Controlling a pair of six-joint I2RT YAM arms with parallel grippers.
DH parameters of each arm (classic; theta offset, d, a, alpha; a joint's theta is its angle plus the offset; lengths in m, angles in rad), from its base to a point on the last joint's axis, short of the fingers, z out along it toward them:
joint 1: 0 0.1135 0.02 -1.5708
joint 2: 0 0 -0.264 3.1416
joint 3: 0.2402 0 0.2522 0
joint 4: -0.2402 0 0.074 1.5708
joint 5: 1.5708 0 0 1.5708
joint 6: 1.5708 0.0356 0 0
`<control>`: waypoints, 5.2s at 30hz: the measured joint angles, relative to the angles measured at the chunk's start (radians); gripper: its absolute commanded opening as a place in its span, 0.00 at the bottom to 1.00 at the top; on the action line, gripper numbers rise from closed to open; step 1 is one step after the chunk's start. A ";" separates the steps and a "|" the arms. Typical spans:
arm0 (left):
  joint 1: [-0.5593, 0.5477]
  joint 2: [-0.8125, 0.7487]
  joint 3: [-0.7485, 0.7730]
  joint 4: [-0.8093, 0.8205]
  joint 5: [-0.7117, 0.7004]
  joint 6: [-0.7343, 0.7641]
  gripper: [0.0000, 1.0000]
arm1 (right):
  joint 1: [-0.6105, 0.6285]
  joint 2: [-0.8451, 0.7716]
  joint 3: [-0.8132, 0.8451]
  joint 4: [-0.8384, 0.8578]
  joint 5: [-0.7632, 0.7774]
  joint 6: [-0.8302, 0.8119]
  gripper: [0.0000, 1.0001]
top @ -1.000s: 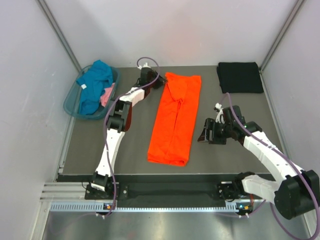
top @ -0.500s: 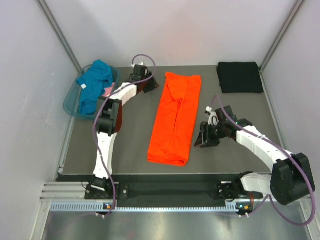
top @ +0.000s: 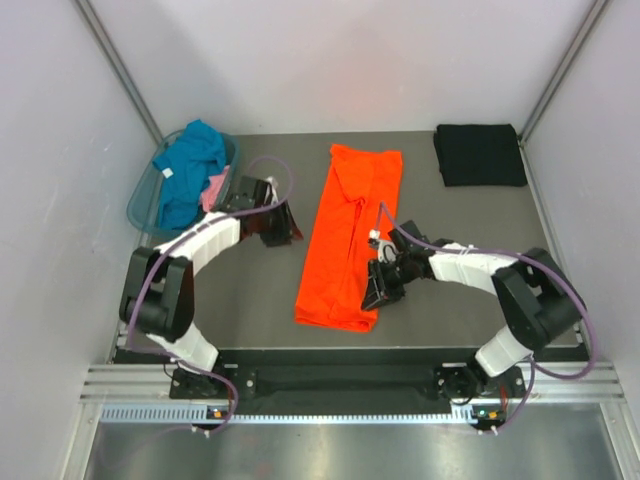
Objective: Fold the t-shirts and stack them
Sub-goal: Fold the tshirt
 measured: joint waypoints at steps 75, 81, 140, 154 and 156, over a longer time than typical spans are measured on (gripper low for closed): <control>-0.246 -0.434 -0.449 -0.150 0.161 -0.148 0.28 | 0.056 -0.138 -0.089 0.087 -0.053 0.097 0.16; -0.246 -0.470 -0.415 -0.189 0.098 -0.154 0.34 | 0.127 -0.026 0.002 0.178 -0.068 0.121 0.17; -0.241 -0.252 -0.486 -0.118 0.059 -0.200 0.37 | -0.082 -0.409 -0.550 0.425 0.059 0.502 0.46; -0.239 -0.227 -0.495 -0.110 0.098 -0.195 0.19 | -0.066 -0.336 -0.551 0.489 0.022 0.527 0.39; -0.239 -0.227 -0.498 -0.106 0.100 -0.193 0.17 | -0.066 -0.334 -0.557 0.497 0.022 0.531 0.36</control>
